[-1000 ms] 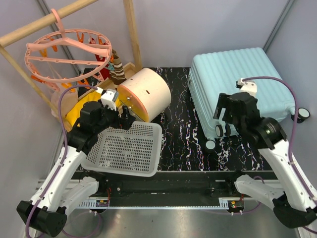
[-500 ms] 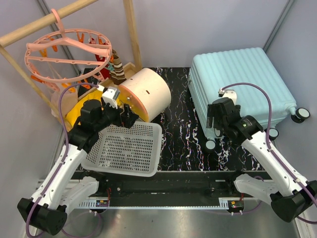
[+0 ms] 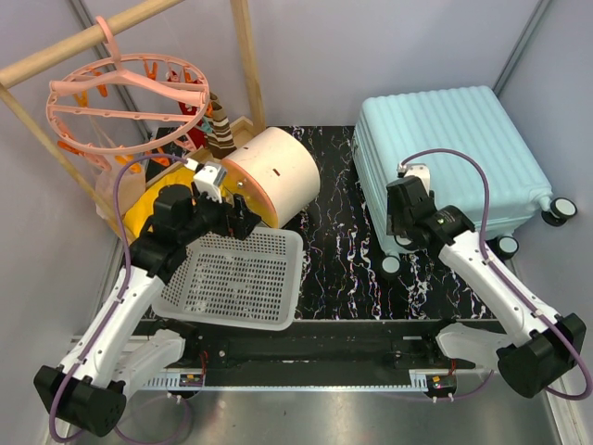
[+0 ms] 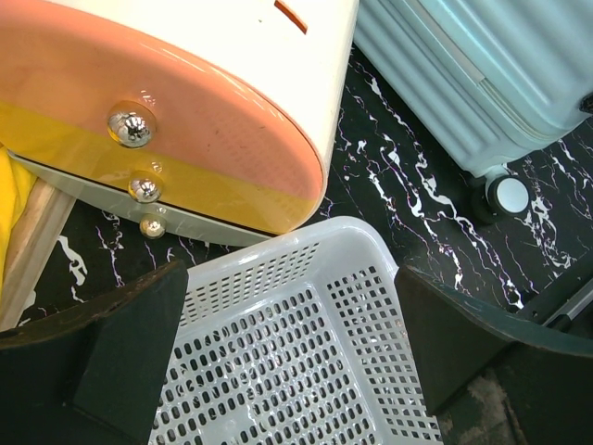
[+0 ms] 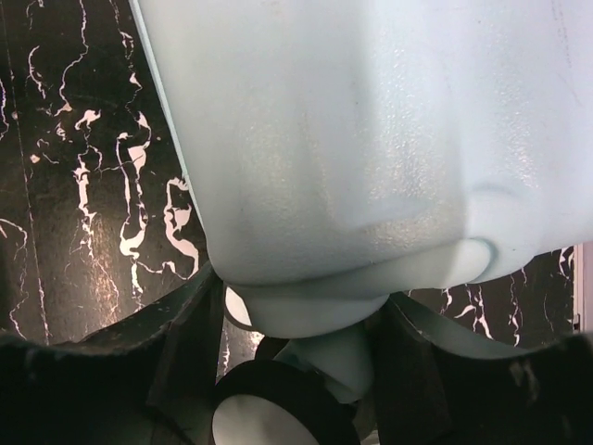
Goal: Open, take out, and arrange the luggage
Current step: Adjust the luggage at the center of the board.
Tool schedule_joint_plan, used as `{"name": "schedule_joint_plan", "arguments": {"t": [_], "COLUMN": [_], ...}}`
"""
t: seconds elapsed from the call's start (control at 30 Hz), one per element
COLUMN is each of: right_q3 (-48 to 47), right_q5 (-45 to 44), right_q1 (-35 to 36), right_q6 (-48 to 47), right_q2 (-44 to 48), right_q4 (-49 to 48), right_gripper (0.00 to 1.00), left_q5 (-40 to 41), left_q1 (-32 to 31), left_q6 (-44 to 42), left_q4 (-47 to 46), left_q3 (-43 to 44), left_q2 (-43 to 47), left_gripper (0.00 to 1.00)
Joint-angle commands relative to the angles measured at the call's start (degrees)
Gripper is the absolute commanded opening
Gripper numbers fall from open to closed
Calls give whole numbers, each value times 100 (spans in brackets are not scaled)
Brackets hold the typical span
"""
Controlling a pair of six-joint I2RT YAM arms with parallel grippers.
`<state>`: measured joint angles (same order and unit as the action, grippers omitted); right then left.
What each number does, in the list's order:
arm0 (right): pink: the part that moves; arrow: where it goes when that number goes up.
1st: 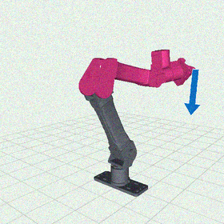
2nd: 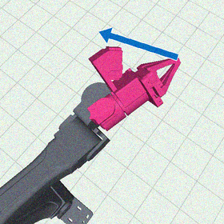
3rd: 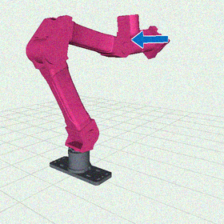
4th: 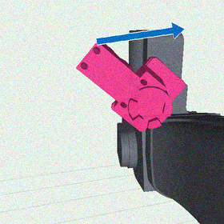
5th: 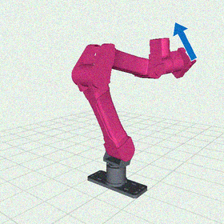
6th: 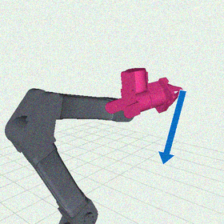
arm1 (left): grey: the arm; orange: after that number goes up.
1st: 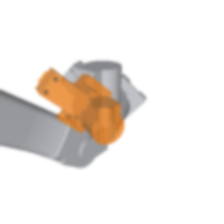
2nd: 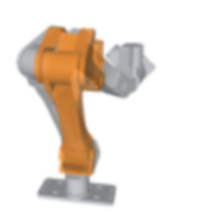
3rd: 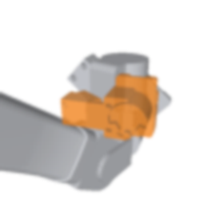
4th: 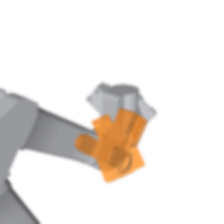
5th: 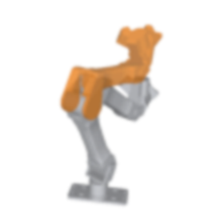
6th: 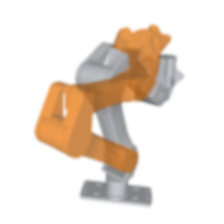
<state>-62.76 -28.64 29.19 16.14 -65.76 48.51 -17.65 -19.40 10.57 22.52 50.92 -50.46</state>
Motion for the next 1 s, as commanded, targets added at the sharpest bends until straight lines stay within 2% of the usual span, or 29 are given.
{"name": "schedule_joint_plan", "arguments": {"t": [0.0,0.1,0.13,0.23,0.3,0.43,0.7,0.97], "right_q3": [150,264,299,265,299,466,932,985], "right_q5": [1629,2116,2109,2099,2362,2320,2767,3101], "right_q1": [69,332,724,1315,1413,1633,1783,2187], "right_q6": [-981,-1288,-1376,-1544,-1456,-1307,-1017,-1052], "right_q2": [-271,-262,-271,-429,-508,-359,484,186], "right_q4": [-1580,-1888,-1933,-1960,-2029,-2065,-1951,-2222], "right_gripper": [0,0,0,0,0,0,0,0], "left_q5": [-195,-169,-169,-177,-195,-195,-221,-239], "left_q1": [15,24,24,15,15,15,6,-2], "left_q6": [-20,-11,-2,15,24,24,51,86], "left_q4": [-327,-345,-345,-380,-380,-398,-433,-468], "left_q3": [120,94,85,94,94,85,68,33], "left_q2": [-52,-61,-52,-87,-96,-105,-148,-166], "left_gripper": [99,99,99,99,99,99,99,99]}}
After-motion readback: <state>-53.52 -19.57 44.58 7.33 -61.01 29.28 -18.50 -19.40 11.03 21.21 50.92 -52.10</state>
